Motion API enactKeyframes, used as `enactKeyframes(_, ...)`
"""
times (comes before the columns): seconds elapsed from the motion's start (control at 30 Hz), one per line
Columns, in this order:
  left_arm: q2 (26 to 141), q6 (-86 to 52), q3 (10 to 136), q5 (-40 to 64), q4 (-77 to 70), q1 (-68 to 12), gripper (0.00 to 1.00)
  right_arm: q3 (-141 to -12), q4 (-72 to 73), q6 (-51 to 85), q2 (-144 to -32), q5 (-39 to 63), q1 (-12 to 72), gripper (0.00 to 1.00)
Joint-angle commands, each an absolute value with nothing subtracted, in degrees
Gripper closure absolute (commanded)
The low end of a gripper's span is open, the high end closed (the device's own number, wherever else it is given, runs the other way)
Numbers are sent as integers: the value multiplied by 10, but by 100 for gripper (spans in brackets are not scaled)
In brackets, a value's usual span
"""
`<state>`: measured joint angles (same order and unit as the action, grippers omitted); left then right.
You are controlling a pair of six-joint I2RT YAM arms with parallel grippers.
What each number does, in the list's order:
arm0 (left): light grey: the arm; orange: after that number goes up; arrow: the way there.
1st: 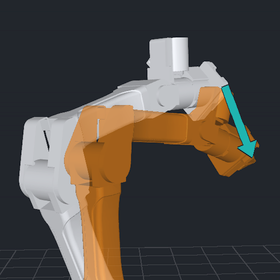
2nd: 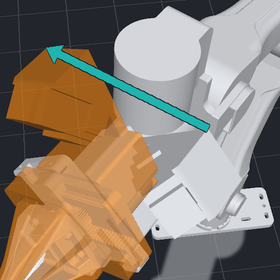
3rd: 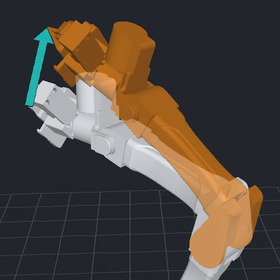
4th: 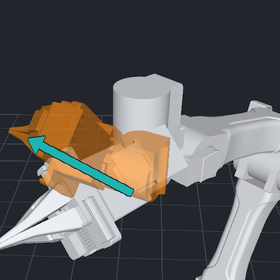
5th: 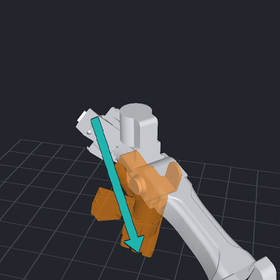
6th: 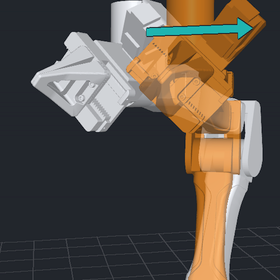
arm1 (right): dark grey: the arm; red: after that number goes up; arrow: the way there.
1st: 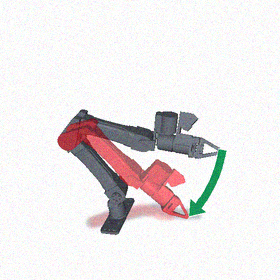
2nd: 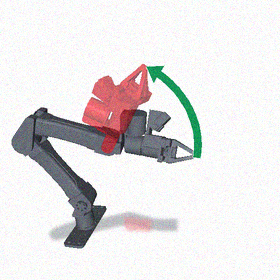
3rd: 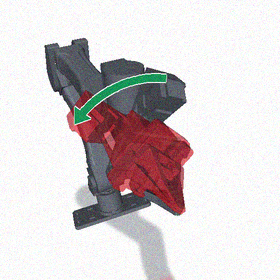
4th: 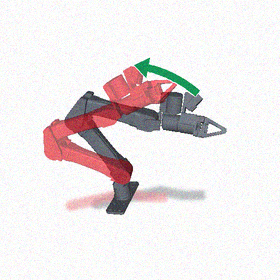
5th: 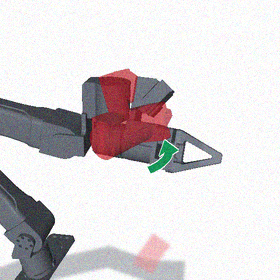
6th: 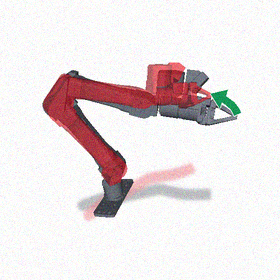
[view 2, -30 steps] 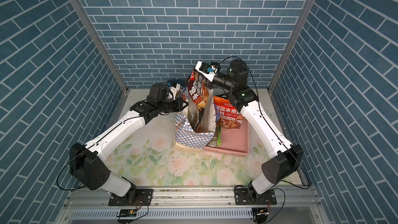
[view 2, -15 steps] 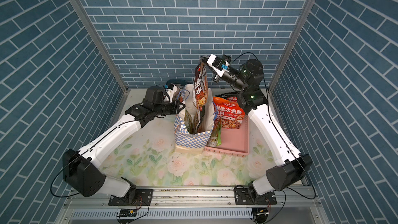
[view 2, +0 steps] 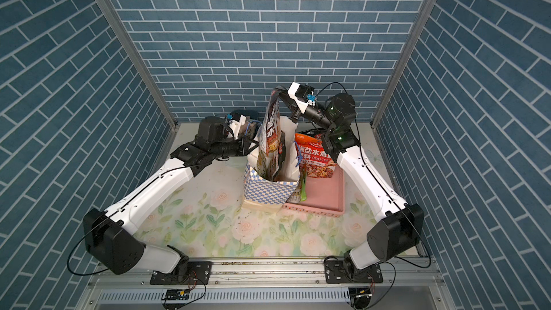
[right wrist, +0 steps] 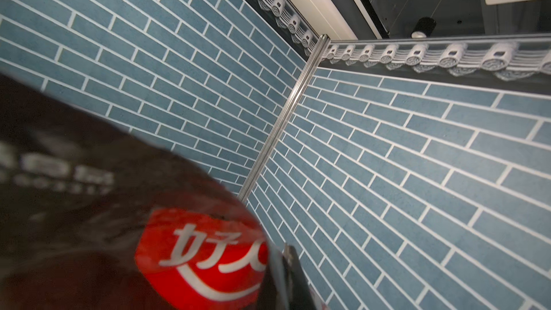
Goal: Place the condiment packets inside the bag
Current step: Adjust the condiment packet in the storage box.
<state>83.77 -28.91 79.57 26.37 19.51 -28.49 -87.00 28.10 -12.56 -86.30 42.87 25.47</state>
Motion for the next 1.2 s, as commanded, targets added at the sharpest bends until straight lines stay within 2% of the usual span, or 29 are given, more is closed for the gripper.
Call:
enactKeyframes(0.0,846,-284,851,285,176,-295,100,-856,376,-84,-805,399,238,100)
enactKeyframes(0.37,886,-300,792,293,159,-316,100,-830,378,-71,-771,396,225,100)
enactKeyframes(0.67,830,-287,756,243,172,-314,100,-832,440,-3,-801,429,232,100)
enactKeyframes(1.17,749,-215,666,233,173,-268,100,-821,454,-3,-828,421,274,100)
